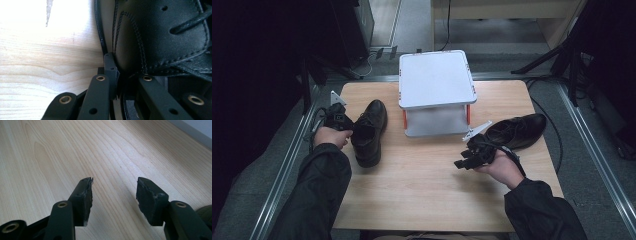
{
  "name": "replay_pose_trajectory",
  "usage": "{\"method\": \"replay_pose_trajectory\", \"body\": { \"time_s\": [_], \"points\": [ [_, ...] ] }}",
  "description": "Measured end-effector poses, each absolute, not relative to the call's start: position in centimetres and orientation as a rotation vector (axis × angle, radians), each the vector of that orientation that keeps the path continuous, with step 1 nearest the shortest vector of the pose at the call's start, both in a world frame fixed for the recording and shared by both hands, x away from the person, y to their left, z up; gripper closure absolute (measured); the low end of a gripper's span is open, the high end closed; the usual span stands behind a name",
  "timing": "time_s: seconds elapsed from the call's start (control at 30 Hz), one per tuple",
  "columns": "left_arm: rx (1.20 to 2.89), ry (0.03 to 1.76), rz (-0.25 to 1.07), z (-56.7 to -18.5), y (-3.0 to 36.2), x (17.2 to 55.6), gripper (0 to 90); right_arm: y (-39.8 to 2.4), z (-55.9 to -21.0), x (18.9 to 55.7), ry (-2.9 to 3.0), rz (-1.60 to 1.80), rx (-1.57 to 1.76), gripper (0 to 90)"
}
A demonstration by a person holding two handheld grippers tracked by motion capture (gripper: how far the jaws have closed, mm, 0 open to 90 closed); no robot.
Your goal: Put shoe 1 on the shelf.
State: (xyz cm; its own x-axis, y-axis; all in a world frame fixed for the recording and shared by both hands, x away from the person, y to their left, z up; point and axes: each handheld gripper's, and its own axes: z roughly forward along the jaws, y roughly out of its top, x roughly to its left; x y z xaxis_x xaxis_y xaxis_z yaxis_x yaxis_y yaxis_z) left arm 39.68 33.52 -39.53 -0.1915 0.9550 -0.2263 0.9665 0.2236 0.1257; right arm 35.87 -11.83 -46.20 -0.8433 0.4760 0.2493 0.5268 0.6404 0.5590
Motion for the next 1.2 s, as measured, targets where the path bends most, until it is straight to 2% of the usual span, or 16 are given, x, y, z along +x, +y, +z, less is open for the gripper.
{"method": "replay_pose_trajectory", "body": {
  "time_s": [0.37, 0.8, 1.2],
  "points": [
    [1.790, 2.243, -0.042, -36.9, 33.6, 41.0, 85.3, -12.0, -46.2, 35.8, -2.772, -0.986, -0.852, 47.8],
    [1.776, 2.216, -0.006, -32.0, 33.5, 42.8, 85.2, -12.0, -46.2, 35.7, -2.771, -0.984, -0.841, 47.8],
    [1.774, 2.188, 0.046, -27.2, 31.8, 44.8, 85.1, -12.0, -46.2, 35.7, -2.770, -0.993, -0.836, 47.8]
  ]
}}
